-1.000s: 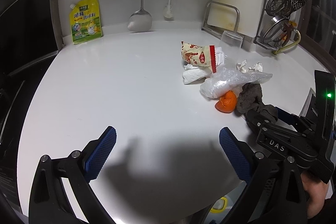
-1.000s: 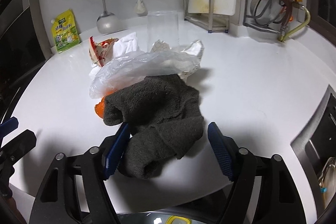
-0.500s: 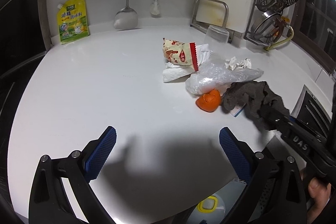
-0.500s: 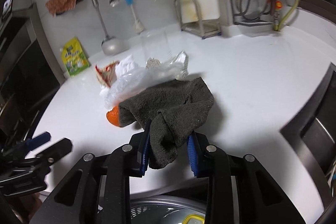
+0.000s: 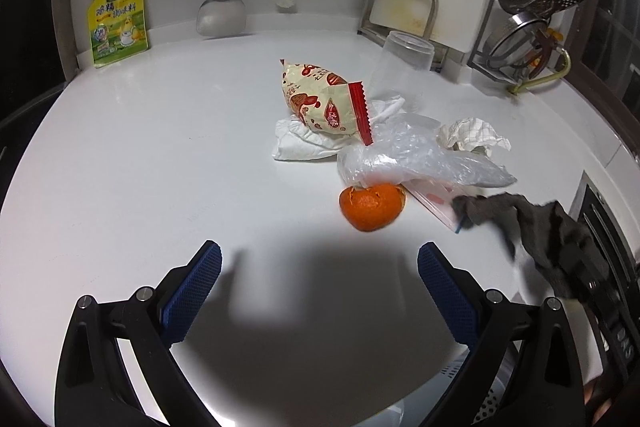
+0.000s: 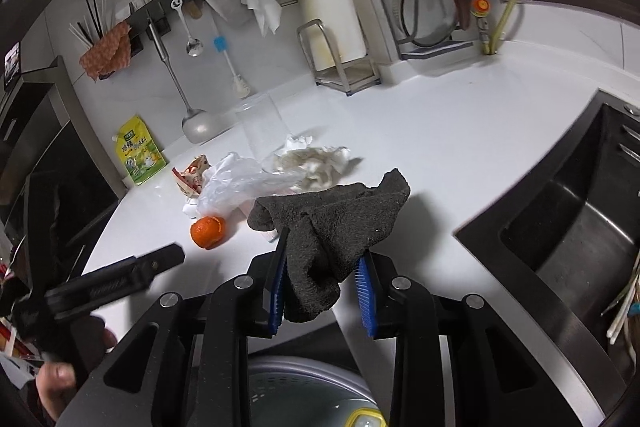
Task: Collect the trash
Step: 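Lift the grey cloth with the right tool while the left tool grasps the orange peel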
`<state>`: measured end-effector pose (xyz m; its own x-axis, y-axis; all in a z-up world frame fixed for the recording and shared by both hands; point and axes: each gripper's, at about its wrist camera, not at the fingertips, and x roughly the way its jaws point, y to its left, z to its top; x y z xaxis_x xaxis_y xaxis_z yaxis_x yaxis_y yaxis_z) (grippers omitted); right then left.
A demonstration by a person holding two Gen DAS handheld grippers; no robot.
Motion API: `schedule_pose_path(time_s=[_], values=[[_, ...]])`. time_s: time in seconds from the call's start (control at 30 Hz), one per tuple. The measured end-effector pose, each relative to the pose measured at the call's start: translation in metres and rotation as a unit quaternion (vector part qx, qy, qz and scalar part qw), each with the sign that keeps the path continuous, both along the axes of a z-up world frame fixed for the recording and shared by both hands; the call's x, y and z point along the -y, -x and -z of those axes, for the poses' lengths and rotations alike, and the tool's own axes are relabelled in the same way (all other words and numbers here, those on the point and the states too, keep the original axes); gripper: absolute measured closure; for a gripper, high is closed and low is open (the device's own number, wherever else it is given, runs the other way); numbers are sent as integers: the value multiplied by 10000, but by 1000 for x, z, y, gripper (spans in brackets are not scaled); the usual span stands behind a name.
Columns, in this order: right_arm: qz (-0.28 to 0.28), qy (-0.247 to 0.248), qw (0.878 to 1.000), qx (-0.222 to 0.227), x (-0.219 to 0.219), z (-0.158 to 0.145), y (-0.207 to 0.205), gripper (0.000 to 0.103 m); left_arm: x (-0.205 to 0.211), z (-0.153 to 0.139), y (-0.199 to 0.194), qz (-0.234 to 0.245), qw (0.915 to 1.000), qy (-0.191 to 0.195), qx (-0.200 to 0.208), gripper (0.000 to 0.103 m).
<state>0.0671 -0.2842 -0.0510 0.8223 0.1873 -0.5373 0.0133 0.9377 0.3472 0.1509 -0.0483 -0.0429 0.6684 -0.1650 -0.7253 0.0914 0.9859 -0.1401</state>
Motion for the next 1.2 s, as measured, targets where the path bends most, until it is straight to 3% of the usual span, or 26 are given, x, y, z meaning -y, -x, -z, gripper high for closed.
schedule_pose_path(time_s=[0.5, 0.77, 0.83, 1.03, 1.2], values=[[-98, -94, 9998, 123, 5, -1, 8, 74, 27, 8, -32, -82, 9992, -329, -190, 8], [-127, 4, 9999, 112, 1, 0, 8, 74, 33, 11, -34, 91, 9991, -362, -201, 49], [-131, 24, 9998, 111, 0, 0, 8, 74, 34, 10, -32, 179, 9991, -338, -184, 68], [-72, 110, 9998, 138, 1, -2, 14, 74, 24, 8, -19, 285, 9990, -312, -157, 77], [71, 223, 9996, 172, 1, -7, 25, 74, 14, 4, 0, 334, 9988, -358, -97, 78]])
